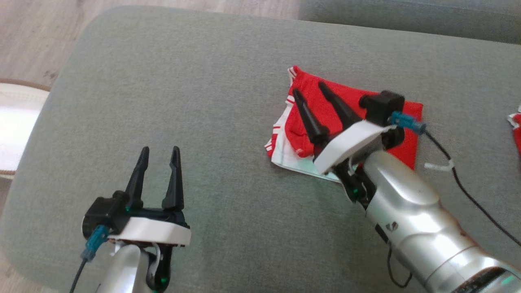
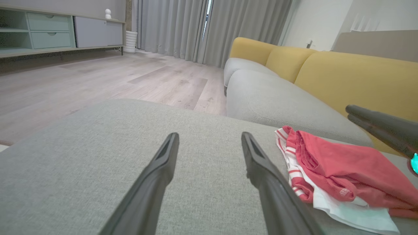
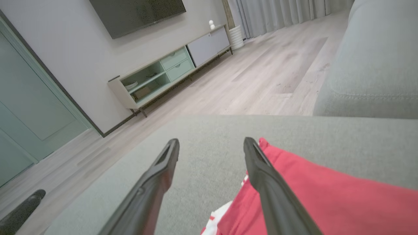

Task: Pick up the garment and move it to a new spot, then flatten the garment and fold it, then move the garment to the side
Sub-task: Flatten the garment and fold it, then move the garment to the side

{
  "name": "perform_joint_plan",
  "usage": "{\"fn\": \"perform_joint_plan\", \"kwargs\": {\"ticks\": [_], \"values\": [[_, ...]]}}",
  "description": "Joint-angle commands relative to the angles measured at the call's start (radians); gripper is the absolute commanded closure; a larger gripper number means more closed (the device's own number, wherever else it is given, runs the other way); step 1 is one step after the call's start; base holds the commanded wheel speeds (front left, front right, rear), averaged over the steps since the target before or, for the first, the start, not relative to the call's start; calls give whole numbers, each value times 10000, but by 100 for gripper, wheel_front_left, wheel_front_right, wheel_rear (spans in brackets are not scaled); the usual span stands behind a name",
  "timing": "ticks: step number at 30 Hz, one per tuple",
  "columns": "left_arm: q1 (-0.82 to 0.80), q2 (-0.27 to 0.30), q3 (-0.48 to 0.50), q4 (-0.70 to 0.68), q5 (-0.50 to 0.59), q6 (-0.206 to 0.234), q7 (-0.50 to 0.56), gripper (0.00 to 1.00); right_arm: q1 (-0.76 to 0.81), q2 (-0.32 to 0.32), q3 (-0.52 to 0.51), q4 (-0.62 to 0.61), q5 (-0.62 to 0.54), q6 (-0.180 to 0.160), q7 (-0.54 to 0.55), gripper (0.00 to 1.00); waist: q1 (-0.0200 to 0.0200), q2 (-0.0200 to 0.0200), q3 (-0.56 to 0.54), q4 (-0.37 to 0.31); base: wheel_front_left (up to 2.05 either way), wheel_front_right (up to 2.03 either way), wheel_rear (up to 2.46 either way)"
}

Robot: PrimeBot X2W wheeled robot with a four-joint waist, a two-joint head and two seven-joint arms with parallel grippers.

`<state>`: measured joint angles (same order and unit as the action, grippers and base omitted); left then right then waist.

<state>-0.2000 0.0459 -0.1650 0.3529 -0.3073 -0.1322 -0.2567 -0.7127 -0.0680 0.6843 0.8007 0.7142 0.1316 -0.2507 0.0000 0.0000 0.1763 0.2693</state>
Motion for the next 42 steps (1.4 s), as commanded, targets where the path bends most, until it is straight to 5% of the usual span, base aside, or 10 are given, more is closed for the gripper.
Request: {"fn": "perform_joint_plan", "kwargs": {"ticks": [1,7,22,33,42], "values": [[-329,45,355,-309,-6,15,-51,0,-379,177,-24,-389,15,-9,-109,0,0,0,-7,-128,0,0,0],[-316,44,596,-497,19,15,-51,0,-521,178,-847,-913,-1083,-9,-109,0,0,0,-117,-810,0,0,0],[-377,44,894,-2040,-27,15,-51,0,1759,178,-5916,-2793,-6304,-9,-110,0,0,0,-228,-2306,0,0,0],[-180,43,879,-2257,346,15,-51,0,3866,178,-7006,-4950,-6217,-9,-110,0,0,0,-184,-2883,0,0,0],[-87,43,785,-2172,390,15,-51,0,4571,178,-7098,-5270,-5900,-9,-110,0,0,0,-137,-2961,0,0,0]]}}
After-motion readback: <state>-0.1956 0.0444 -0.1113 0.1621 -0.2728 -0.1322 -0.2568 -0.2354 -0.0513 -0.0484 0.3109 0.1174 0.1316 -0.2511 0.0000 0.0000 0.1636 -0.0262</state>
